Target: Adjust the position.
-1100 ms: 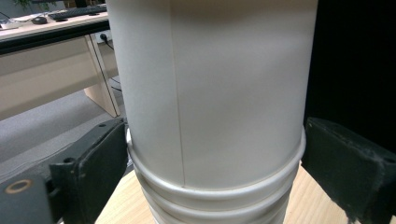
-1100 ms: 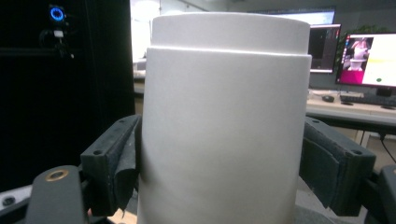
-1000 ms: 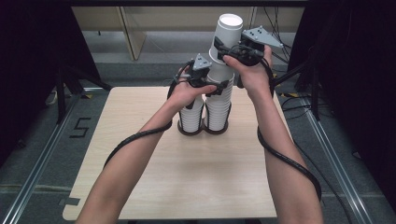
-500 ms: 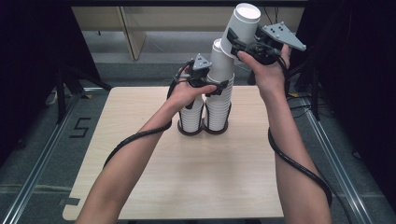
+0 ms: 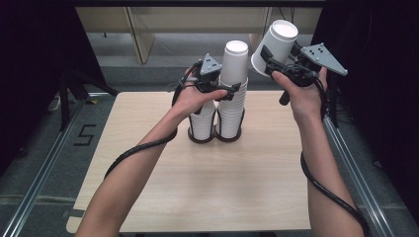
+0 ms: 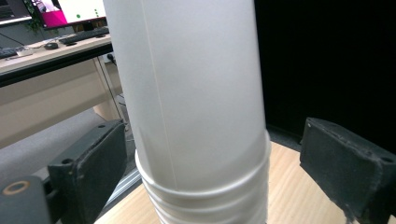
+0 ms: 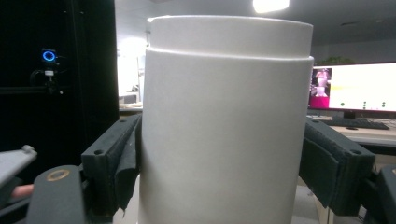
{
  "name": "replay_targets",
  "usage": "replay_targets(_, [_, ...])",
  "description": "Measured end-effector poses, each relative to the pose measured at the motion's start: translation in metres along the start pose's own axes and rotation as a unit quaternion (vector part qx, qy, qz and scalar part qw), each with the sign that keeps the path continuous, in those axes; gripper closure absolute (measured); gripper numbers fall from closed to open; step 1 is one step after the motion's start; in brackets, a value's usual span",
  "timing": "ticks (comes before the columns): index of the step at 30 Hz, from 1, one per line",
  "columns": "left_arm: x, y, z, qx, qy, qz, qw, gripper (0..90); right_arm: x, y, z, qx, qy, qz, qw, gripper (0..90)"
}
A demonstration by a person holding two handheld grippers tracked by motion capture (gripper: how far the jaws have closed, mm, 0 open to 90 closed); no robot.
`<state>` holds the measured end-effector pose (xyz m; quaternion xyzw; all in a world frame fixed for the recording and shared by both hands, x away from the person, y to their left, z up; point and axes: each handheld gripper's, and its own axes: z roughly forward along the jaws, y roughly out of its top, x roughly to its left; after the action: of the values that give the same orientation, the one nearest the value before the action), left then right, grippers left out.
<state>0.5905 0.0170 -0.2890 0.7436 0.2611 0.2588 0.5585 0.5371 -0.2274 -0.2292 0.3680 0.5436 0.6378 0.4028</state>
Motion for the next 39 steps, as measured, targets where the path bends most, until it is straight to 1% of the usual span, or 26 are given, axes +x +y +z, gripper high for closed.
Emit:
replay_targets(3, [-0.001,0.000,-0.009,0.001,0.001,0.003,1.0000,7.8,-0.004,-0.003,-0.004,0.001,-0.002,-0.007,1.0000,20.8])
replay_targets(5, [-0.002,-0.001,-0.016,-0.003,0.000,-0.001,1.0000,7.9,-0.005,-0.004,-0.006,0.003,-0.004,-0.006,1.0000,20.8])
replay_targets(6, [-0.002,-0.001,-0.020,-0.003,-0.001,-0.002,1.0000,8.0,-0.006,-0.005,-0.008,0.005,-0.007,-0.013,0.9999,20.8])
replay_targets(7, [-0.002,-0.002,-0.024,-0.003,0.000,-0.003,1.0000,8.0,-0.006,-0.006,-0.010,0.009,-0.008,-0.009,0.9999,20.8])
replay_targets(8, [-0.002,-0.002,-0.027,-0.004,0.000,-0.002,1.0000,8.0,-0.007,-0.006,-0.011,0.004,-0.008,-0.017,0.9998,20.8])
replay_targets(10, [-0.003,-0.004,-0.035,-0.004,0.001,-0.003,1.0000,8.2,-0.007,-0.007,-0.014,0.008,-0.011,-0.017,0.9998,20.8])
replay_targets(13, [-0.004,-0.009,-0.046,-0.003,0.000,-0.001,1.0000,8.2,-0.008,-0.009,-0.019,0.011,-0.014,-0.019,0.9997,20.8])
replay_targets(14, [-0.005,-0.011,-0.050,-0.002,0.000,0.000,1.0000,8.3,-0.008,-0.010,-0.020,0.009,-0.015,-0.025,0.9995,20.8])
replay_targets(17, [-0.007,-0.016,-0.062,0.000,0.001,-0.002,1.0000,8.4,-0.007,-0.012,-0.025,0.015,-0.017,-0.030,0.9993,20.8])
replay_targets(19, [-0.008,-0.020,-0.070,0.001,0.003,0.001,1.0000,8.4,-0.007,-0.014,-0.028,0.016,-0.014,-0.037,0.9991,20.8])
replay_targets(20, [-0.009,-0.022,-0.074,0.000,0.003,0.000,1.0000,8.4,-0.006,-0.016,-0.030,0.020,-0.016,-0.033,0.9991,20.8])
replay_targets(23, [-0.012,-0.027,-0.084,-0.003,0.000,-0.001,1.0000,8.6,-0.005,-0.020,-0.034,0.021,-0.018,-0.045,0.9986,20.8])
replay_targets(24, [-0.012,-0.029,-0.087,-0.001,0.000,0.002,1.0000,8.6,-0.004,-0.022,-0.035,0.023,-0.018,-0.045,0.9986,20.8])
replay_targets(26, [-0.013,-0.034,-0.092,-0.002,-0.001,0.003,1.0000,8.5,-0.003,-0.026,-0.037,0.026,-0.019,-0.044,0.9985,20.7])
replay_targets(27, [-0.014,-0.036,-0.094,-0.002,-0.001,0.000,1.0000,8.6,-0.003,-0.028,-0.038,0.027,-0.019,-0.038,0.9987,20.7])
replay_targets(28, [-0.014,-0.038,-0.096,-0.003,-0.001,0.000,1.0000,8.6,-0.004,-0.030,-0.039,0.026,-0.018,-0.046,0.9985,20.8])
replay_targets(29, [-0.014,-0.040,-0.098,-0.002,-0.002,-0.002,1.0000,8.6,-0.003,-0.032,-0.039,0.027,-0.017,-0.041,0.9986,20.8])
replay_targets(31, [-0.013,-0.044,-0.101,-0.003,-0.001,-0.004,1.0000,8.6,-0.004,-0.035,-0.042,0.029,-0.018,-0.042,0.9985,20.7])
replay_targets(34, [-0.013,-0.050,-0.104,-0.002,0.002,-0.006,1.0000,8.6,-0.005,-0.039,-0.044,0.029,-0.022,-0.043,0.9984,20.7])
replay_targets(36, [-0.013,-0.054,-0.106,-0.001,0.004,-0.004,1.0000,8.6,-0.006,-0.041,-0.046,0.030,-0.025,-0.046,0.9982,20.7])
replay_targets(38, [-0.013,-0.058,-0.109,-0.001,0.010,-0.003,0.9999,8.7,-0.007,-0.044,-0.048,0.030,-0.025,-0.047,0.9981,20.7])
replay_targets(39, [-0.013,-0.059,-0.111,0.001,0.010,-0.004,0.9999,8.7,-0.007,-0.045,-0.050,0.034,-0.025,-0.050,0.9979,20.7])
